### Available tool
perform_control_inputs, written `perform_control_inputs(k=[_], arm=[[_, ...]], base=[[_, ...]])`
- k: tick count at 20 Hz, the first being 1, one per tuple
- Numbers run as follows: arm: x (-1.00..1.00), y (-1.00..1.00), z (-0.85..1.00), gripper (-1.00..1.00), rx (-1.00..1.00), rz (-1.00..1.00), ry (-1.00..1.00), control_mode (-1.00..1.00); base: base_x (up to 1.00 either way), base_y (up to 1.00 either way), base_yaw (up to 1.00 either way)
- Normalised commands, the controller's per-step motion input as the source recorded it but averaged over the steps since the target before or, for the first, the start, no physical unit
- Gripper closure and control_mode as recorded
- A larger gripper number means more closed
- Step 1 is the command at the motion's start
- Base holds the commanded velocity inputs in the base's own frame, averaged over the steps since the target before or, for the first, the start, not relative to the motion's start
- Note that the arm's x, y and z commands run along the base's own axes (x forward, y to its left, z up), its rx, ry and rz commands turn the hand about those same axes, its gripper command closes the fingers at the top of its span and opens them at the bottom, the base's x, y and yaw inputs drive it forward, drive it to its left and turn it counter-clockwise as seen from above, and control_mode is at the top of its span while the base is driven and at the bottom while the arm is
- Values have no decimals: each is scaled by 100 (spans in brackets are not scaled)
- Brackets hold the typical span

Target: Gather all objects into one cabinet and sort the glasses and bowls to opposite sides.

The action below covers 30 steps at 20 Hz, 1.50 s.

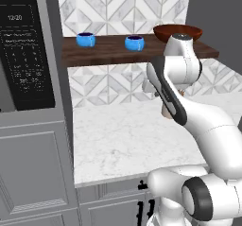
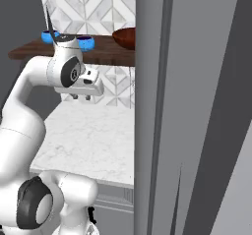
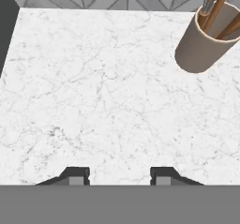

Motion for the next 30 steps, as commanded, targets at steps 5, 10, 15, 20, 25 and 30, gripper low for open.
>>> perform_control_inputs(k=[5,10,15,20,25,30], arm=[[0,0,0,-100,0,0,0,100],[0,0,0,-100,0,0,0,100],[0,0,0,-100,0,0,0,100],[0,0,0,-100,0,0,0,100],[0,0,0,-100,0,0,0,100],[0,0,0,-100,0,0,0,100]], base=[[0,0,0],[-17,11,0],[-67,64,6],[-84,100,13],[-57,100,24],[-48,100,38]])
